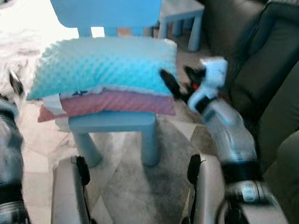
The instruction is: Move the pillow to the sofa
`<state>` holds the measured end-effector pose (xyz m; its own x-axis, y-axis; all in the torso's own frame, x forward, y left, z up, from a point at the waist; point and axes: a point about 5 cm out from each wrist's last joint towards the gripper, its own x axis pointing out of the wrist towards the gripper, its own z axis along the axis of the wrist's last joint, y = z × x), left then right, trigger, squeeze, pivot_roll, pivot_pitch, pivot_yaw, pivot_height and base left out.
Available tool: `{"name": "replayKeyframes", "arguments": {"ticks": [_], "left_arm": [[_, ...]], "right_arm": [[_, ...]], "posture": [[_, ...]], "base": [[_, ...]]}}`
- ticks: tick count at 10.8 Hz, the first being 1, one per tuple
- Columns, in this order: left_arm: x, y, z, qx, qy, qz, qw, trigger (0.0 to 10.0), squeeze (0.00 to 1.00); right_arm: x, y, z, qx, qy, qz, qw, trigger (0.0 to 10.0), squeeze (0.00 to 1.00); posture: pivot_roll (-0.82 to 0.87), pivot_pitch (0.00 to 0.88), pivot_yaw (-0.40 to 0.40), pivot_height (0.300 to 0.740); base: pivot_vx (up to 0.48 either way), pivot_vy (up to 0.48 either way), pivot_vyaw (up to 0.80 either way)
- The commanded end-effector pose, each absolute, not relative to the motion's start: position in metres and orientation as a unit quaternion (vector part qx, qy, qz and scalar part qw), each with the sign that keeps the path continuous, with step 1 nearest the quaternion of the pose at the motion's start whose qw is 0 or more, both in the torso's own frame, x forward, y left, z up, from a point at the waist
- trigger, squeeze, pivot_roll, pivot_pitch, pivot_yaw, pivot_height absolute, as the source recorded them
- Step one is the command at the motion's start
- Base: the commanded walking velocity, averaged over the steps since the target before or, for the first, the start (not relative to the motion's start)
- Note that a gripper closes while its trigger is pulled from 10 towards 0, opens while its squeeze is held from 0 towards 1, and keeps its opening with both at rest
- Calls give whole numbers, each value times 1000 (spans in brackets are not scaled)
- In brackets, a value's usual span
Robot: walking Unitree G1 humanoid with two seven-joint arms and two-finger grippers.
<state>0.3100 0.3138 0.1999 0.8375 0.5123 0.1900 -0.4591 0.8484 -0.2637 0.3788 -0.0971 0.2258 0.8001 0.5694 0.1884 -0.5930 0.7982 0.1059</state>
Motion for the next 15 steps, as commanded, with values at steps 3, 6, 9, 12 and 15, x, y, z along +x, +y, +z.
{"name": "replayKeyframes", "arguments": {"ticks": [3,6,9,12,15], "left_arm": [[336,326,218,-146,-120,235,953,10000,0],[353,335,229,-173,-108,226,952,10000,0],[368,338,243,-186,-100,219,953,10000,0],[379,329,244,-241,-70,189,949,10000,0],[387,310,229,-392,-25,133,910,10000,0]], "right_arm": [[395,-98,242,46,-95,291,951,10000,0],[404,-104,254,28,-124,246,961,10000,0],[411,-104,260,43,-128,249,959,10000,0],[413,-91,271,72,-124,294,945,10000,0],[410,-73,272,102,-99,374,916,10000,0]], "posture": [[-166,203,76,330],[-171,230,86,330],[-163,246,92,330],[-169,257,87,330],[-176,263,79,330]], "base": [[0,0,0],[0,0,0],[0,0,0],[0,0,0],[0,0,0]]}}
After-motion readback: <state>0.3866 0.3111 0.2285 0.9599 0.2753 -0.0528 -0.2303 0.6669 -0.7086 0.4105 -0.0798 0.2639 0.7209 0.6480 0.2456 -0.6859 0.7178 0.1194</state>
